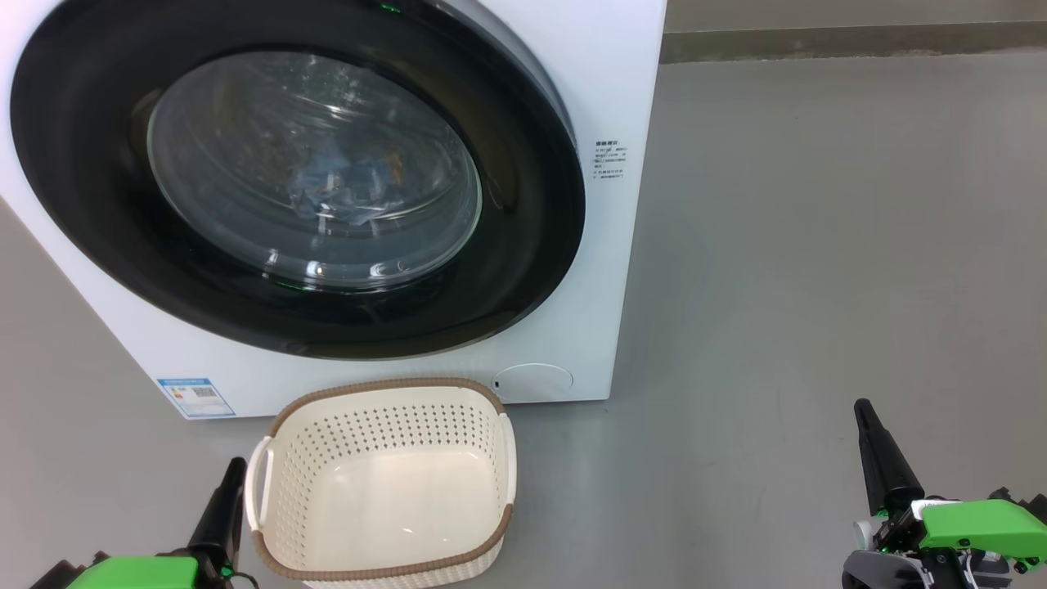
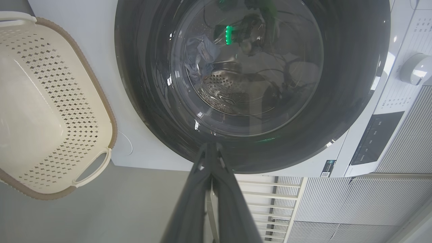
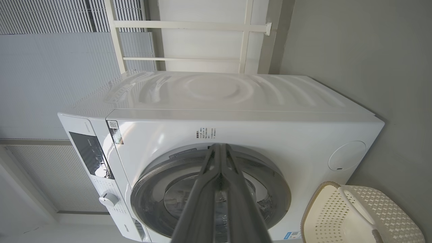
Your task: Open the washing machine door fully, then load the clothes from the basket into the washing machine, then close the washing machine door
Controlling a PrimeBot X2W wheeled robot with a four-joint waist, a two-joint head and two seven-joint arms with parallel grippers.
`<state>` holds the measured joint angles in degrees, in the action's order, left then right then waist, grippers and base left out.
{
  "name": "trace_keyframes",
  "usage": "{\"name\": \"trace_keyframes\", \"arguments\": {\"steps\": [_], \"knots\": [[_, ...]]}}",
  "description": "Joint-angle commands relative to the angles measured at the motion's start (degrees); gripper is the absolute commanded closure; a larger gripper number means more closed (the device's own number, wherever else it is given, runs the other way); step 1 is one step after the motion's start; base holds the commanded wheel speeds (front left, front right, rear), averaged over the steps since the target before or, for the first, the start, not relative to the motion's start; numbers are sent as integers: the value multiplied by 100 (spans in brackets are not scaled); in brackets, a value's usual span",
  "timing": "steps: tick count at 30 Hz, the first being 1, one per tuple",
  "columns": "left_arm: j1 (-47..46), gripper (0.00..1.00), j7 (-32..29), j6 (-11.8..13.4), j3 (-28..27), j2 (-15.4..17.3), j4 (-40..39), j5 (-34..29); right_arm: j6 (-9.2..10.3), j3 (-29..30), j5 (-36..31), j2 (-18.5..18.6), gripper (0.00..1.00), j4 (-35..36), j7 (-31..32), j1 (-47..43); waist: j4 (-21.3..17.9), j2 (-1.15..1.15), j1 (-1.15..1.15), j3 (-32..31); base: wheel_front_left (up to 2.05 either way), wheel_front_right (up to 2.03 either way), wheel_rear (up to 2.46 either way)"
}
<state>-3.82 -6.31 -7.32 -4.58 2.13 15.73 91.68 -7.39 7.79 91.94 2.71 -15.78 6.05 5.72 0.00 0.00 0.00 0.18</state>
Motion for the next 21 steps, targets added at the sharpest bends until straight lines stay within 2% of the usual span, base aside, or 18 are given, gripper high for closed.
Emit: {"name": "trace_keyframes", "arguments": {"steps": [1, 21], "knots": [[-237, 100, -17, -17, -194, 75, -168, 49, -10, -128, 23, 17, 100, 176, 44, 46, 0, 0, 0, 0, 0, 0, 0], [-237, 100, -17, -17, -194, 75, -169, 50, -10, -128, 23, 17, 100, 176, 43, 46, 0, 0, 0, 0, 0, 0, 0]]}}
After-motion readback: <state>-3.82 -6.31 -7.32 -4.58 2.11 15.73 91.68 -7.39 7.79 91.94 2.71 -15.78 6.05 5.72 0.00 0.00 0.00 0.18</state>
